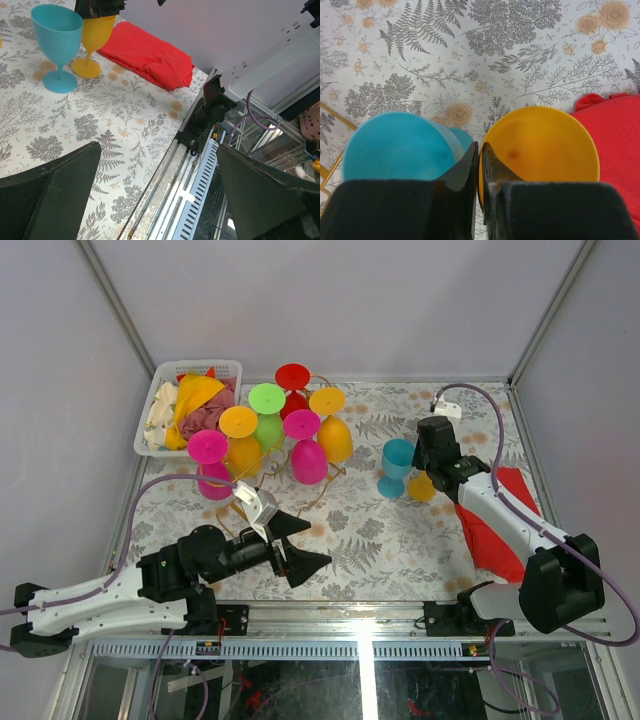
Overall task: Take the wine glass off the wine glass rack
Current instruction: Place the wine glass at the center of the board.
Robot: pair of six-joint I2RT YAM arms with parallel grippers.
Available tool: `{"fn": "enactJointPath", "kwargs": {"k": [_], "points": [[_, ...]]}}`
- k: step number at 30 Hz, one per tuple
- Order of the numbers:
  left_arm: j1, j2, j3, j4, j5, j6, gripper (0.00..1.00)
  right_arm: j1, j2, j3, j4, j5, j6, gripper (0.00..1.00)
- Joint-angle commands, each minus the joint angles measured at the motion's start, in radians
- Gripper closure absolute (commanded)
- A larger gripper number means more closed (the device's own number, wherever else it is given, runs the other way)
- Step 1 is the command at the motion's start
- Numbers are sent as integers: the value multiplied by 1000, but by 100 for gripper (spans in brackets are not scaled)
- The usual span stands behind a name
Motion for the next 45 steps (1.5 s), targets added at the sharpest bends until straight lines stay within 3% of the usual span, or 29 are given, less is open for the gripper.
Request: {"fn": "enactJointPath", "kwargs": {"k": [1,12,24,45], "points": [[2,6,28,22,-27,0,0,-6,-30,12,69,-12,-8,92],[3,-4,24,8,-39,-12,0,-6,8,53,13,6,-35,90],[1,-33,3,22,-44,-17,0,-6,-10,62,16,-23,-53,81],[2,-29,3,21,-51,-25,0,-5,-76,65,-25,-79,-57,78]]}}
